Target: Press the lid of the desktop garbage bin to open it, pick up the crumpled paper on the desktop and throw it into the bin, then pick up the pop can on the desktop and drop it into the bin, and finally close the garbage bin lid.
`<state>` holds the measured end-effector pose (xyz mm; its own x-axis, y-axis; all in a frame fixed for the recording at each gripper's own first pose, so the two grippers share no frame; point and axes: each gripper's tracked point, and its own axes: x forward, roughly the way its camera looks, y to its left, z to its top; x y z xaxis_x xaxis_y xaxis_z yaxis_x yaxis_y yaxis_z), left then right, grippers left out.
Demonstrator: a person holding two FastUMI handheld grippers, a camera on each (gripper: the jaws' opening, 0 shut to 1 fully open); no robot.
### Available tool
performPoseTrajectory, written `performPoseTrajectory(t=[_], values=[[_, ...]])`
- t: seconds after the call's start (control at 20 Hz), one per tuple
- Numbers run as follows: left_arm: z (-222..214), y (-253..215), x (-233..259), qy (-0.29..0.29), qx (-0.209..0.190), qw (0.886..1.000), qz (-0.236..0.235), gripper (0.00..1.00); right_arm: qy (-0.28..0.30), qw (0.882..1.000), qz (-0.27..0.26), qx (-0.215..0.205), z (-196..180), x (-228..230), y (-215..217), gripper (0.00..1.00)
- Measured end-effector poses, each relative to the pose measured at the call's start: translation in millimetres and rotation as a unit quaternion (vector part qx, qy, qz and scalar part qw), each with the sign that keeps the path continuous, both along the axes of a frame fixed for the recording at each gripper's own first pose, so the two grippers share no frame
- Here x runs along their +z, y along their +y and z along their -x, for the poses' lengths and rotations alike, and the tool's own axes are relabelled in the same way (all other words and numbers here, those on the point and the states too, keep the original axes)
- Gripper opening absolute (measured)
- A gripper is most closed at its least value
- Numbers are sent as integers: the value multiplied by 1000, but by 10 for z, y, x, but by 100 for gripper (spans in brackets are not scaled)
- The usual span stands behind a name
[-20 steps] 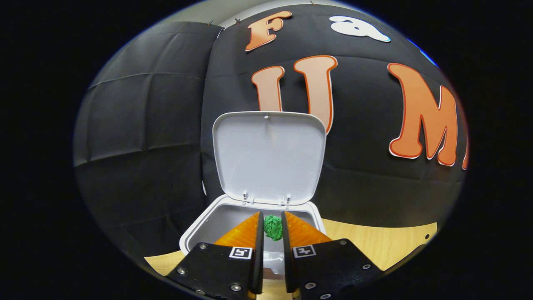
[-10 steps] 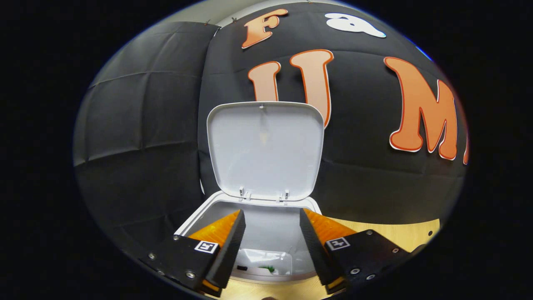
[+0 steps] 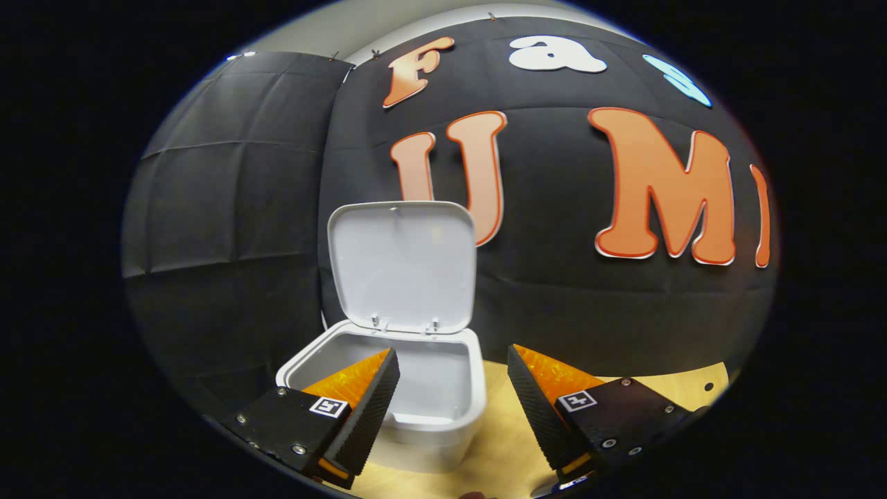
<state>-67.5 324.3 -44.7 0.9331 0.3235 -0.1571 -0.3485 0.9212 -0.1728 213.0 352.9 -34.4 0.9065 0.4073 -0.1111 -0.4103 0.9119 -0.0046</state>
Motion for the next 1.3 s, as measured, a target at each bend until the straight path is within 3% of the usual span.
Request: performPoseTrajectory(t=[0.35,0.75,1.3], values=[[-458,-977,-137,-14,-100,995,-18,94,-6,997,28,-75,364,-83,-1273,94],[-806,-2388,-785,20,-231,973,-6,94,15,991,36,-129,846,-174,-2404,94],[-1279,-3343,-2520,127,-296,945,-54,95,63,980,63,-179,1486,-388,-3313,94]])
